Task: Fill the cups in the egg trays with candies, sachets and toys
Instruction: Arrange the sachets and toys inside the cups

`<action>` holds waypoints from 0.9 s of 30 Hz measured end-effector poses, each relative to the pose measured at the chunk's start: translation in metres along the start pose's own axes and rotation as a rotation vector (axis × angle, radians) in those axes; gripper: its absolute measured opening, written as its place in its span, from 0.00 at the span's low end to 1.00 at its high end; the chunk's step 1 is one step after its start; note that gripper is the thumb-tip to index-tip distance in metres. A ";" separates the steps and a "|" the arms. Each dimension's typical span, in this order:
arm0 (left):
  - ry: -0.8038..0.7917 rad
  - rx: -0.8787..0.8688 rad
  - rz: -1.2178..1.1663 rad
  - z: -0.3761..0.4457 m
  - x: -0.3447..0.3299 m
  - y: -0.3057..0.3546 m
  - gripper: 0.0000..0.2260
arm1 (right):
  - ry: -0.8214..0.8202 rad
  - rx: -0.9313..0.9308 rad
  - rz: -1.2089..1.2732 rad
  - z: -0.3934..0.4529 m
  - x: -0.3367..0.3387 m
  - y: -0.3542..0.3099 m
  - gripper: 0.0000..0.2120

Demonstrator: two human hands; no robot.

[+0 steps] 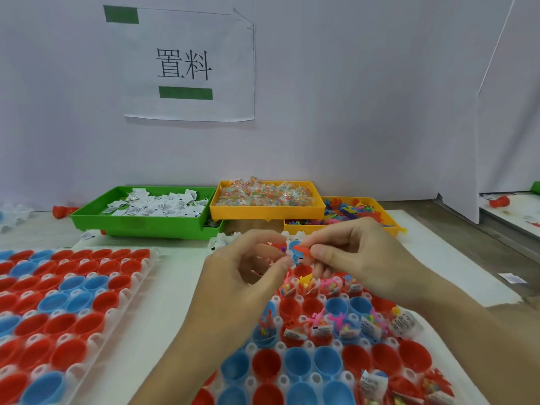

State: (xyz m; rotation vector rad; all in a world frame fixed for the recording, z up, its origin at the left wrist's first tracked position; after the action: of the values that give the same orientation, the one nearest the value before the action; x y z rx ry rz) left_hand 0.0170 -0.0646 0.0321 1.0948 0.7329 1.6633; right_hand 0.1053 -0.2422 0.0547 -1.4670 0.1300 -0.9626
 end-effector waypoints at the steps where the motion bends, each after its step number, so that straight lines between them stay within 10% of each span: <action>1: -0.011 -0.006 0.025 0.000 -0.001 0.000 0.09 | -0.028 0.006 0.006 0.000 -0.004 -0.002 0.08; 21: -0.060 -0.102 -0.077 0.000 0.002 0.005 0.05 | -0.174 0.064 0.112 -0.006 -0.017 -0.013 0.09; 27: -0.065 -0.110 -0.124 -0.001 0.002 0.005 0.09 | 0.003 0.070 0.215 -0.003 -0.019 -0.013 0.05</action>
State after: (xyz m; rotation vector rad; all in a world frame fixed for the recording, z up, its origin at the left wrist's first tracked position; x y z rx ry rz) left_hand 0.0138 -0.0646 0.0368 1.0004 0.6470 1.5377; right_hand 0.0856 -0.2307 0.0562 -1.3566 0.2488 -0.7867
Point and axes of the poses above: each hand's wrist, its own z-axis towards the middle knuckle, its own x-axis out of the back of the hand, y = z × x, the point moved 1 cm from there along z, towards the middle knuckle, and after that the axes turned 13 degrees about -y, right-handed, at the moved point
